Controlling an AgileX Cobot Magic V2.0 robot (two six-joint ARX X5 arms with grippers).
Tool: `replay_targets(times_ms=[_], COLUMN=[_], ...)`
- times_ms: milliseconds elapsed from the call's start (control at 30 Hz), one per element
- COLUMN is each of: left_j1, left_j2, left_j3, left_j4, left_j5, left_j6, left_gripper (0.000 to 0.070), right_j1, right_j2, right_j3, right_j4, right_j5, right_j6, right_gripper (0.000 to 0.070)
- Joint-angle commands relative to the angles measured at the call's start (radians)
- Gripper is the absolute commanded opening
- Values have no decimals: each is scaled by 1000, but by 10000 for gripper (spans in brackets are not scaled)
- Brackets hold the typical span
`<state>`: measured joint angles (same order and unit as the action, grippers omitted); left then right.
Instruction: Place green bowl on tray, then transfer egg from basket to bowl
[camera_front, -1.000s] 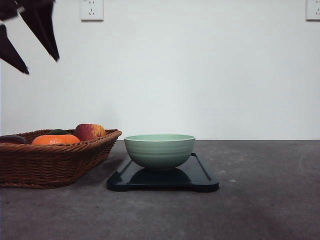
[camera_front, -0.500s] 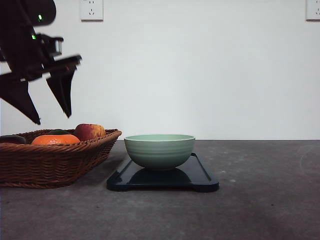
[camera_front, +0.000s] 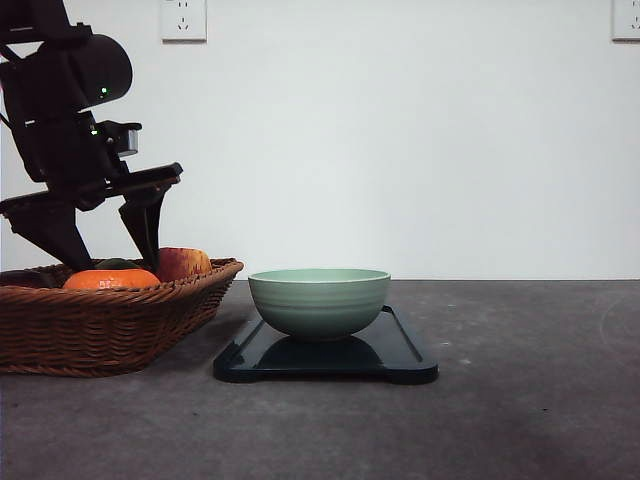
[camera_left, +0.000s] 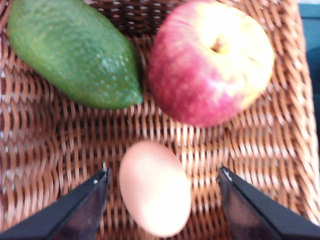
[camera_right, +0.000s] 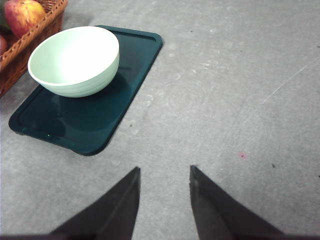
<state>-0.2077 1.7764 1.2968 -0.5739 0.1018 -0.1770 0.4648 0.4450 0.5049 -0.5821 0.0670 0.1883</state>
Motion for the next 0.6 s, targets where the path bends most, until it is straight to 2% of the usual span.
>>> replay_targets(times_ms=[0, 567], left_j1=[-3, -3], left_j2=[34, 88], left_j3=[23, 23], left_j4=[12, 14], left_j5=[-5, -5], left_j6=[-12, -27], left_gripper=[441, 438], right_j1=[6, 6], right_j2=[5, 5], right_j3=[7, 7], right_j4=[5, 5], right_j5=[12, 14], right_j6=[6, 6], right_gripper=[194, 194])
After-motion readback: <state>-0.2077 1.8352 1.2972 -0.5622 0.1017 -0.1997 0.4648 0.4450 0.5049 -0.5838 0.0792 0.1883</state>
